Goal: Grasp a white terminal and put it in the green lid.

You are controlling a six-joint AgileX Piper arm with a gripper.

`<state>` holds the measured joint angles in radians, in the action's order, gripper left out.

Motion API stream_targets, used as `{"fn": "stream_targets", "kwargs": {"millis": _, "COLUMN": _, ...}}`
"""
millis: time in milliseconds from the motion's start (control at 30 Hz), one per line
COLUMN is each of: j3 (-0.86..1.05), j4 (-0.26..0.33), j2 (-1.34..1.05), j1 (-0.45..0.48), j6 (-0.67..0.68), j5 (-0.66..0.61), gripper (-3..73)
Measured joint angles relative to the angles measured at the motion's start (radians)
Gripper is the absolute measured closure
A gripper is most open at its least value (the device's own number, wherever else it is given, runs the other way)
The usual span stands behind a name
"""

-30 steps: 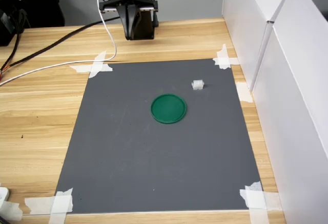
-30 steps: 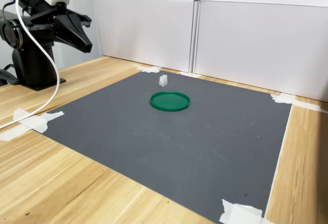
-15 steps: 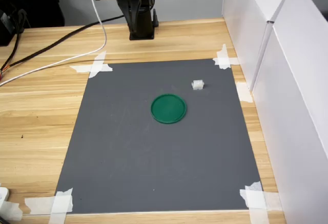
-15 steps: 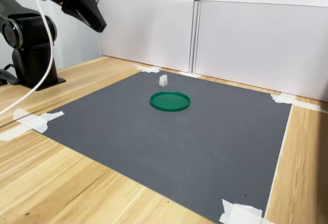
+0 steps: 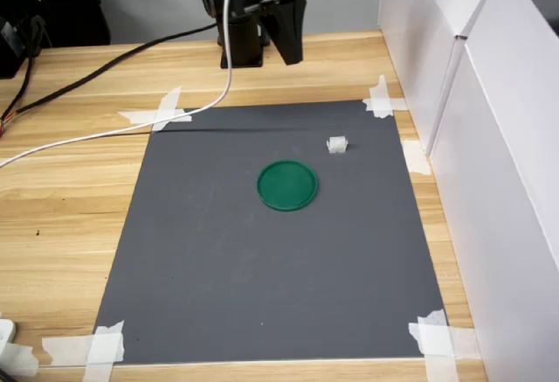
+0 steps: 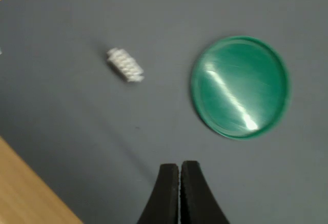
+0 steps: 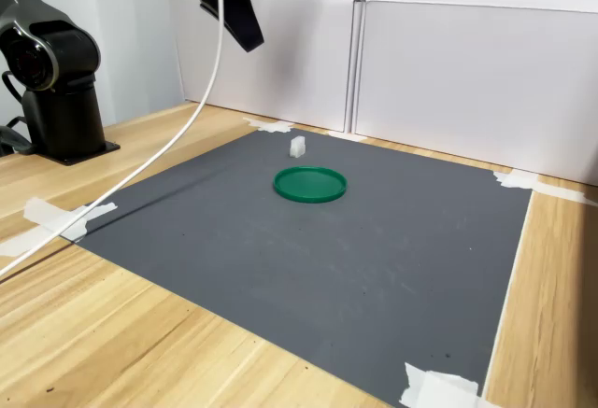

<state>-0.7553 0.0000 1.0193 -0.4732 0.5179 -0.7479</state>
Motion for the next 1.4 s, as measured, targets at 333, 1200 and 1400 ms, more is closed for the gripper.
{"fn": "stream_targets", "kwargs": {"millis": 333, "j3": -0.012, "j4": -0.024, "j2": 0.159, "j1": -0.092, "j6": 0.004, "j5": 0.002, "gripper": 69.4}}
{"fn": "stream_targets", "kwargs": {"millis": 1200, "j3": -0.178, "j4": -0.040, "j2": 0.351, "j1": -0.095, "j6": 0.139, "j5": -0.062, "gripper": -2.0}}
{"fn": "stream_targets", "kwargs": {"millis": 1400, "j3": -0.178, "j4": -0.037, "j2": 0.422, "j1": -0.095, "j6": 0.170, "j5": -0.043, "gripper": -1.3}}
